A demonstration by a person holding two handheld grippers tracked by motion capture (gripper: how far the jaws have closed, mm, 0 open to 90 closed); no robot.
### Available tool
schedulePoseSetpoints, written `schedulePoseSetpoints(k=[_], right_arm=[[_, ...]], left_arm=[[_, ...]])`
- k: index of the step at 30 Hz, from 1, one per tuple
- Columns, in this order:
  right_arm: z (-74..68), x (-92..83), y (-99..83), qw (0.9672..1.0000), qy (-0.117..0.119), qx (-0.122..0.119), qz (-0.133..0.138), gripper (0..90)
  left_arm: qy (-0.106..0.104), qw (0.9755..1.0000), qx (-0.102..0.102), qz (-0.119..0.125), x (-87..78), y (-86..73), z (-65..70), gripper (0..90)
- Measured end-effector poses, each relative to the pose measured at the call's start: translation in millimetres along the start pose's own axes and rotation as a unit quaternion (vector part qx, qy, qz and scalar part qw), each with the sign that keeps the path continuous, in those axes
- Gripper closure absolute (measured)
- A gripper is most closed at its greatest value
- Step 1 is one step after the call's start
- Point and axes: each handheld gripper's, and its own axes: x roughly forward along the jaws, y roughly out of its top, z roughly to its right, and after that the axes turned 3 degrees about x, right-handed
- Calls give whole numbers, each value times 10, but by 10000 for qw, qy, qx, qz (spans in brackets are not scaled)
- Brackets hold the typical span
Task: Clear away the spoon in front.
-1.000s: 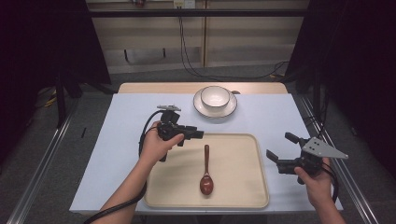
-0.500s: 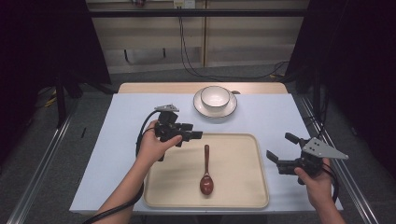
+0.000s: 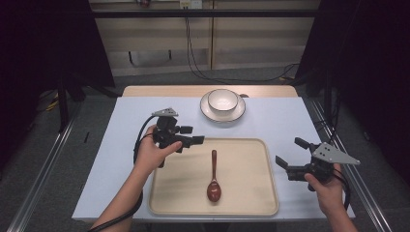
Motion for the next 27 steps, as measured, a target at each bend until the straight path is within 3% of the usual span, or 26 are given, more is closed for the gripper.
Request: schedulePoseSetpoints(k=[10, 21, 27], right_arm=[[1, 8, -7, 10000, -15, -19, -41, 33], [0, 15, -12, 10000, 37, -42, -56, 33], [-4, 16, -13, 10000, 14, -38, -71, 33]], left_arm=[[64, 9998, 129, 118, -108, -73, -28, 232], [118, 9996, 161, 215, -246, -120, -32, 216], [141, 9995, 80, 255, -308, -156, -55, 194]])
